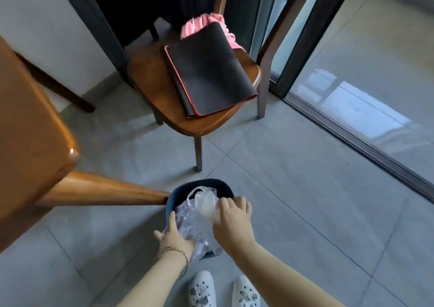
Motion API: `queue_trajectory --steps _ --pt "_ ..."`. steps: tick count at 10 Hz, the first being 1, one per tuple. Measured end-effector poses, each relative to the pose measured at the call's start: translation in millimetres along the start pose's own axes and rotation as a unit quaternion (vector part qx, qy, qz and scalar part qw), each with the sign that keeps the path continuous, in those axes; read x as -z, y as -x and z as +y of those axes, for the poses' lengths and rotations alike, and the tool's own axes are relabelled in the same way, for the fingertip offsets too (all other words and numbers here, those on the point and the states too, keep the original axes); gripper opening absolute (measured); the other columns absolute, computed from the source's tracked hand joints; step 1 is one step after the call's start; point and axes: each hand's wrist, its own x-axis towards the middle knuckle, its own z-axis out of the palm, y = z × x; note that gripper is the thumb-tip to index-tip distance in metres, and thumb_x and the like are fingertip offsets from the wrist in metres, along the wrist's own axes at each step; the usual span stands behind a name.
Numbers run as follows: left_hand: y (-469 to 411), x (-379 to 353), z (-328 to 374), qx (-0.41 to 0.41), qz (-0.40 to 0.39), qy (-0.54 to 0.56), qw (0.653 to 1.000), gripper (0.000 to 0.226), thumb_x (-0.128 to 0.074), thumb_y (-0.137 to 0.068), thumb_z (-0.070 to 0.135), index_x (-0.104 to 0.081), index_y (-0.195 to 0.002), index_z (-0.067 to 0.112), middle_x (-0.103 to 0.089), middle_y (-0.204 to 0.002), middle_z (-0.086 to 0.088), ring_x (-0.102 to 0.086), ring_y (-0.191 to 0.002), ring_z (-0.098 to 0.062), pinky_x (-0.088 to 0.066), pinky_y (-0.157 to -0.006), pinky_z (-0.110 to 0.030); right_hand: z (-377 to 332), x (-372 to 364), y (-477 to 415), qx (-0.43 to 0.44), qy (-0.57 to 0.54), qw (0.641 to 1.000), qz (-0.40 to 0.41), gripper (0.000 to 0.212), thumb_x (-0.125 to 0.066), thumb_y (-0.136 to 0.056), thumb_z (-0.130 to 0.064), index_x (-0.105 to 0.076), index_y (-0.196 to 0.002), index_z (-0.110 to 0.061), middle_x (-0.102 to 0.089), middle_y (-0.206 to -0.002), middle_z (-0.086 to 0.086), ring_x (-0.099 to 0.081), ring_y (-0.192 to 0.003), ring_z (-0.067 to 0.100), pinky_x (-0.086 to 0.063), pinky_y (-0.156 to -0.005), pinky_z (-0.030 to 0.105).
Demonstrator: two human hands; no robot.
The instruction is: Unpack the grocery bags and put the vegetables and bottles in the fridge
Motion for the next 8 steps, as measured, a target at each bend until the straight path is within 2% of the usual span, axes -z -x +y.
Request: queue_trajectory --steps 1,2,3,4,5,6,7,8 --pt "-81 -42 -26 -0.009 -0.021 -0.050 0.998 0.082 -0.059 -0.086 0.033 -0.006 -0.148 0.040 -0.025 -0.141 -0.015 -0.044 -0.124 -0.034 -0.041 -0.101 -0.039 16 -60 -33 -0.011 -0.003 0.997 -0.076 0.027 -0.064 -0.068 -0.005 -0.055 -0.094 -0.009 -0.051 -0.086 0.005 -0.042 -0.065 0.027 -0.030 -0.050 0.028" --pt "-134 -75 -33 -0.058 -0.045 -0.062 0.995 0.059 -0.053 -0.089 0.019 -0.029 -0.141 0.033 -0.040 -0.127 -0.010 -0.051 -0.113 -0.031 -0.043 -0.087 -0.030 33 -119 -54 -0.019 0.034 0.988 -0.153 0.027 -0.049 -0.082 0.002 -0.044 -0.107 -0.007 -0.037 -0.102 0.012 -0.024 -0.053 0.021 -0.012 -0.044 0.030" --pt "-179 -101 -29 -0.100 -0.048 0.001 0.994 0.054 -0.049 -0.091 0.011 -0.037 -0.139 0.029 -0.038 -0.139 -0.004 -0.048 -0.120 -0.025 -0.042 -0.099 -0.034 45 -154 -75 -0.036 0.045 0.980 -0.193 0.024 -0.047 -0.089 -0.001 -0.045 -0.112 -0.007 -0.038 -0.120 0.014 -0.040 -0.069 0.026 -0.030 -0.051 0.027" --pt "-209 -111 -19 -0.141 -0.090 -0.029 0.986 0.053 -0.043 -0.094 0.009 -0.033 -0.143 0.027 -0.031 -0.147 -0.001 -0.040 -0.128 -0.021 -0.033 -0.108 -0.031 59 -182 -93 0.000 0.065 0.958 -0.279 0.041 -0.037 -0.098 -0.007 -0.036 -0.139 -0.003 -0.032 -0.145 0.015 -0.044 -0.123 0.032 -0.042 -0.090 0.023" --pt "-213 -105 -12 -0.156 -0.103 -0.093 0.978 0.054 -0.036 -0.094 0.005 -0.033 -0.142 0.030 -0.007 -0.158 0.004 -0.018 -0.142 -0.022 -0.022 -0.115 -0.033 59 -176 -94 -0.064 0.057 0.932 -0.351 0.060 -0.044 -0.097 -0.019 -0.016 -0.147 0.001 -0.028 -0.148 0.019 -0.032 -0.135 0.033 -0.032 -0.107 0.027" --pt "-188 -82 -4 -0.121 -0.086 -0.148 0.978 0.056 -0.035 -0.092 0.003 -0.036 -0.139 0.032 0.006 -0.158 0.001 -0.019 -0.141 -0.029 -0.028 -0.112 -0.039 46 -142 -87 -0.145 0.041 0.931 -0.331 0.086 -0.061 -0.087 -0.016 -0.004 -0.148 -0.001 -0.028 -0.148 0.018 -0.029 -0.136 0.032 -0.031 -0.108 0.036" --pt "-145 -46 17 -0.130 -0.069 -0.180 0.973 0.048 -0.037 -0.093 0.009 -0.038 -0.138 0.026 -0.024 -0.152 -0.007 -0.040 -0.129 -0.030 -0.040 -0.104 -0.037 18 -82 -76 -0.135 0.044 0.959 -0.245 0.062 -0.053 -0.090 -0.017 -0.024 -0.144 -0.004 -0.034 -0.144 0.016 -0.035 -0.132 0.030 -0.037 -0.103 0.036" --pt "-87 0 38 -0.142 -0.077 -0.215 0.963 0.034 -0.039 -0.095 0.015 -0.047 -0.128 0.016 -0.051 -0.130 -0.009 -0.053 -0.115 -0.027 -0.044 -0.095 -0.034 -12 -9 -58 -0.096 0.049 0.964 -0.242 0.038 -0.046 -0.092 -0.013 -0.045 -0.130 -0.008 -0.052 -0.130 0.011 -0.051 -0.119 0.029 -0.044 -0.091 0.034"
